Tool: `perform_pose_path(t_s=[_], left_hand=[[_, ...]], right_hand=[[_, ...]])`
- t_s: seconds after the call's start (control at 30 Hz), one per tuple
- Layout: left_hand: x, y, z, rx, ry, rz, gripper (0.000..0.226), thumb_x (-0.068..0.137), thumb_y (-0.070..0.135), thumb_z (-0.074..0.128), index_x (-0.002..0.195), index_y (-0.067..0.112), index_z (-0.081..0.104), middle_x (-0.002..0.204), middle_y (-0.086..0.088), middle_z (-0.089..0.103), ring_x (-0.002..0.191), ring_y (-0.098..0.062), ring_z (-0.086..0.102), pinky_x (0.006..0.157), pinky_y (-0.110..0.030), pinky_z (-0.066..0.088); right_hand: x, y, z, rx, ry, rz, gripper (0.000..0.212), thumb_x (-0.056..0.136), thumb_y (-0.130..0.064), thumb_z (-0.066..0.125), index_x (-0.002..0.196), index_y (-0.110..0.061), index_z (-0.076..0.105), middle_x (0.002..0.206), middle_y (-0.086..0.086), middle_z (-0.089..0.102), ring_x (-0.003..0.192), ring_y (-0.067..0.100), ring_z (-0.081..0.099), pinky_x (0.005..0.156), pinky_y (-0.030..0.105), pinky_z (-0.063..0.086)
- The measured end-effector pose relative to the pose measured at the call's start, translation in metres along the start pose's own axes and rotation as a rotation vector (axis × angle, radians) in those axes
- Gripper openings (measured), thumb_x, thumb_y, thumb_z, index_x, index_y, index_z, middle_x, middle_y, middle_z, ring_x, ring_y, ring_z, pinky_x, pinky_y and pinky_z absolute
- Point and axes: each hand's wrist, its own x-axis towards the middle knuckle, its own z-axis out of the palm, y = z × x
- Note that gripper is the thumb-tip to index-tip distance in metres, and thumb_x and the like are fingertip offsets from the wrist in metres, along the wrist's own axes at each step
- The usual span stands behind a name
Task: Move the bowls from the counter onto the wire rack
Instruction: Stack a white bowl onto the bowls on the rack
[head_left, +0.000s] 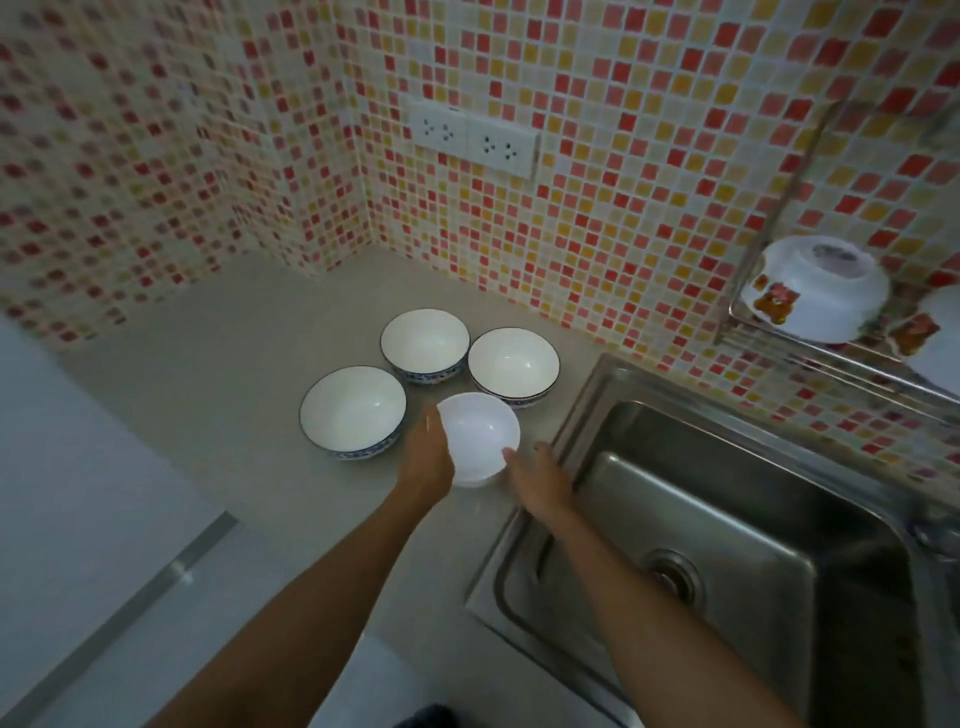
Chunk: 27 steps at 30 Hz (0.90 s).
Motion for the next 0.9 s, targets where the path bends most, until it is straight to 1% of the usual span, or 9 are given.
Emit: perform_pose_path(t_s=[0.17, 0.27, 0.33, 0.4, 0.5, 0.57, 0.67, 0.83, 0.9], left_hand=[[0.011, -0.007, -0.001, 0.079, -0.025, 0.017, 0.049, 0.083, -0.006, 0.05, 0.131, -0.002, 0.04, 0.132, -0.024, 0.047, 0.118, -0.037, 0.046, 0.097, -0.042, 0.042], [0.014, -0.009, -0.001, -0.016, -0.075, 0.009, 0.052, 0.082, -0.008, 0.049, 0.132, -0.003, 0.039, 0.132, -0.026, 0.044, 0.12, -0.039, 0.046, 0.098, -0.041, 0.04], [0.012, -0.01, -0.004, -0.147, -0.134, -0.009, 0.05, 0.079, 0.004, 0.047, 0.129, -0.005, 0.043, 0.128, -0.026, 0.05, 0.117, -0.04, 0.049, 0.092, -0.038, 0.041], [0.007, -0.006, -0.008, -0.328, -0.212, -0.053, 0.056, 0.073, 0.016, 0.045, 0.124, -0.005, 0.047, 0.121, -0.021, 0.055, 0.11, -0.035, 0.054, 0.086, -0.034, 0.044], [-0.002, 0.018, -0.01, -0.647, -0.372, -0.169, 0.059, 0.063, 0.021, 0.048, 0.119, 0.004, 0.049, 0.115, -0.013, 0.057, 0.099, -0.027, 0.055, 0.08, -0.042, 0.054], [-0.008, 0.043, -0.008, -0.798, -0.474, -0.186, 0.047, 0.071, 0.017, 0.049, 0.117, 0.016, 0.046, 0.116, -0.009, 0.055, 0.102, -0.028, 0.053, 0.077, -0.04, 0.053], [-0.009, 0.085, 0.001, -0.907, -0.513, -0.156, 0.04, 0.092, 0.017, 0.045, 0.131, 0.022, 0.041, 0.135, -0.011, 0.048, 0.118, -0.034, 0.049, 0.091, -0.049, 0.051], [-0.028, 0.175, -0.002, -0.957, -0.557, 0.087, 0.037, 0.094, 0.049, 0.043, 0.128, 0.037, 0.036, 0.131, -0.004, 0.051, 0.116, -0.027, 0.054, 0.093, -0.048, 0.052], [-0.034, 0.205, -0.002, -1.027, -0.636, 0.1, 0.038, 0.094, 0.05, 0.041, 0.13, 0.036, 0.036, 0.127, -0.003, 0.054, 0.113, -0.026, 0.056, 0.09, -0.046, 0.054]], right_hand=[[0.021, 0.003, 0.021, 0.082, -0.014, 0.067, 0.044, 0.086, -0.028, 0.046, 0.124, -0.006, 0.051, 0.119, 0.019, 0.062, 0.098, 0.039, 0.064, 0.086, 0.05, 0.055], [0.022, 0.009, 0.021, 0.123, 0.001, 0.061, 0.042, 0.084, -0.024, 0.044, 0.12, -0.007, 0.054, 0.113, 0.018, 0.065, 0.089, 0.037, 0.067, 0.079, 0.05, 0.057], [0.018, 0.014, 0.016, 0.156, 0.018, 0.055, 0.039, 0.085, -0.02, 0.044, 0.121, -0.007, 0.053, 0.114, 0.018, 0.064, 0.088, 0.037, 0.067, 0.074, 0.049, 0.059], [0.007, 0.016, 0.004, 0.199, 0.028, 0.035, 0.038, 0.088, -0.015, 0.043, 0.124, -0.006, 0.052, 0.114, 0.019, 0.062, 0.085, 0.034, 0.066, 0.06, 0.039, 0.06], [-0.011, 0.023, -0.023, 0.271, 0.032, -0.005, 0.035, 0.092, -0.008, 0.041, 0.127, -0.005, 0.049, 0.109, 0.016, 0.06, 0.071, 0.023, 0.062, 0.045, 0.021, 0.052], [-0.024, 0.027, -0.047, 0.309, 0.055, -0.044, 0.035, 0.094, -0.008, 0.041, 0.128, -0.006, 0.048, 0.109, 0.014, 0.059, 0.076, 0.023, 0.062, 0.046, 0.018, 0.051], [-0.043, 0.029, -0.088, 0.335, 0.187, -0.131, 0.033, 0.094, -0.011, 0.044, 0.126, -0.011, 0.05, 0.112, 0.008, 0.059, 0.085, 0.021, 0.062, 0.05, 0.016, 0.05], [-0.073, 0.03, -0.164, 0.444, 0.466, -0.235, 0.015, 0.097, -0.029, 0.047, 0.108, -0.025, 0.057, 0.101, -0.004, 0.063, 0.093, 0.02, 0.064, 0.075, 0.036, 0.06], [-0.084, 0.033, -0.195, 0.458, 0.582, -0.245, 0.027, 0.098, -0.042, 0.042, 0.098, -0.025, 0.062, 0.094, -0.002, 0.066, 0.093, 0.02, 0.064, 0.08, 0.039, 0.058]])
